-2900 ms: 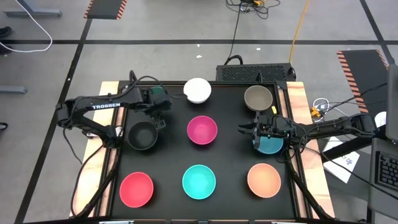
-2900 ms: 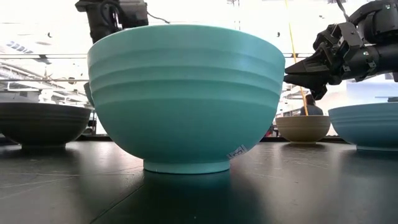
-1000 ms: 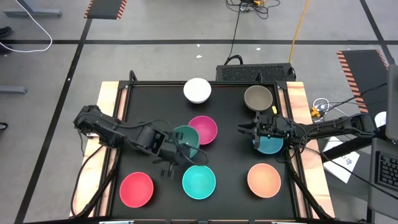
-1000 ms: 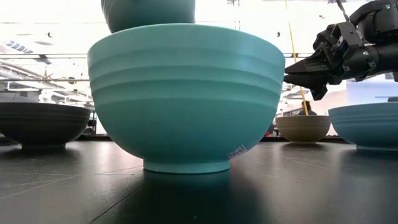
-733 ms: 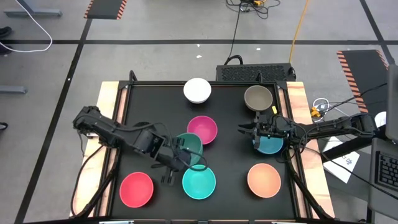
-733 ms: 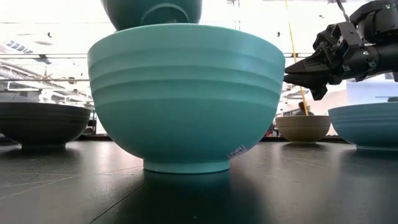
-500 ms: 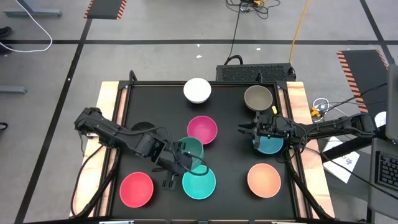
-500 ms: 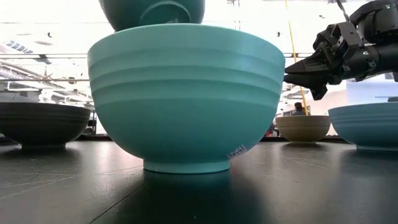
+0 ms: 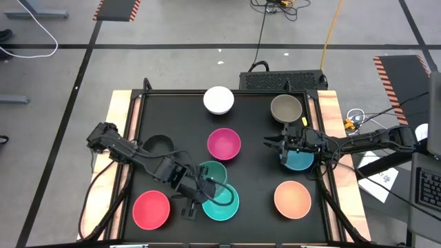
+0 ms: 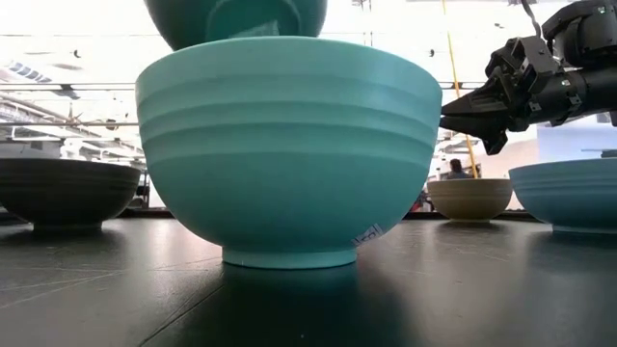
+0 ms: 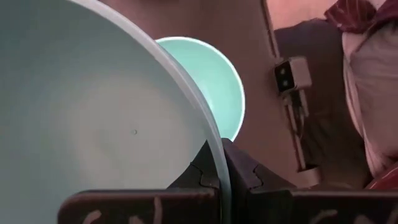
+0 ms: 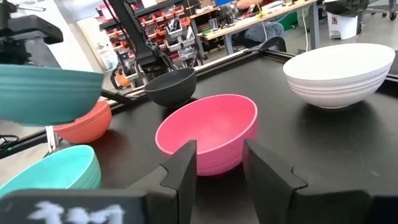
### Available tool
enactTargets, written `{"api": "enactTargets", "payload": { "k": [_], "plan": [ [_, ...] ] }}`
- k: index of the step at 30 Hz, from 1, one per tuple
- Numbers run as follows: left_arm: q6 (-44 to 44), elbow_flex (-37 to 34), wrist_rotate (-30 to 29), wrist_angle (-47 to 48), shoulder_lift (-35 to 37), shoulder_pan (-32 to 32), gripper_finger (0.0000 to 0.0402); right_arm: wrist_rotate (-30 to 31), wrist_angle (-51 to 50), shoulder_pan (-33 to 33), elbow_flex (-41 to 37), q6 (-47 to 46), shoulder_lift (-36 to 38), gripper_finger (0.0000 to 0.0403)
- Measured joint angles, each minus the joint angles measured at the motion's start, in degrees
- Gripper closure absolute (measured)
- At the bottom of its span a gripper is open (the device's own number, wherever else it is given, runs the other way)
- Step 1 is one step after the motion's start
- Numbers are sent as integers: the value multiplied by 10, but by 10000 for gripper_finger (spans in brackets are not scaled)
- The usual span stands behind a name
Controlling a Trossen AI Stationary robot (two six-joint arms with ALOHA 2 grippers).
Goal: Nest bowls inside each other
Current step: Stack the dark green bowl on the light green bowl
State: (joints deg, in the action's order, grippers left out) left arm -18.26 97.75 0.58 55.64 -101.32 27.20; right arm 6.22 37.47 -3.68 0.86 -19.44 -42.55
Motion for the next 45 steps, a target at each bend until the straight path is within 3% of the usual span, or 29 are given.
{"api": "enactTargets", "payload": {
  "k": [14,22,27,37,45],
  "plan": [
    [-7,48,15,31,-67,16,401,0,0,0,0,0,0,281],
    [1,64,8,39,-99,20,401,-2,-1,0,0,1,0,281],
    [6,68,-29,39,-113,19,401,-3,0,0,0,6,0,281],
    [-2,69,-32,30,-120,21,401,-3,-1,0,0,6,0,281],
    [-1,158,-43,54,-152,44,401,-2,-1,0,0,6,0,281]
  ]
}}
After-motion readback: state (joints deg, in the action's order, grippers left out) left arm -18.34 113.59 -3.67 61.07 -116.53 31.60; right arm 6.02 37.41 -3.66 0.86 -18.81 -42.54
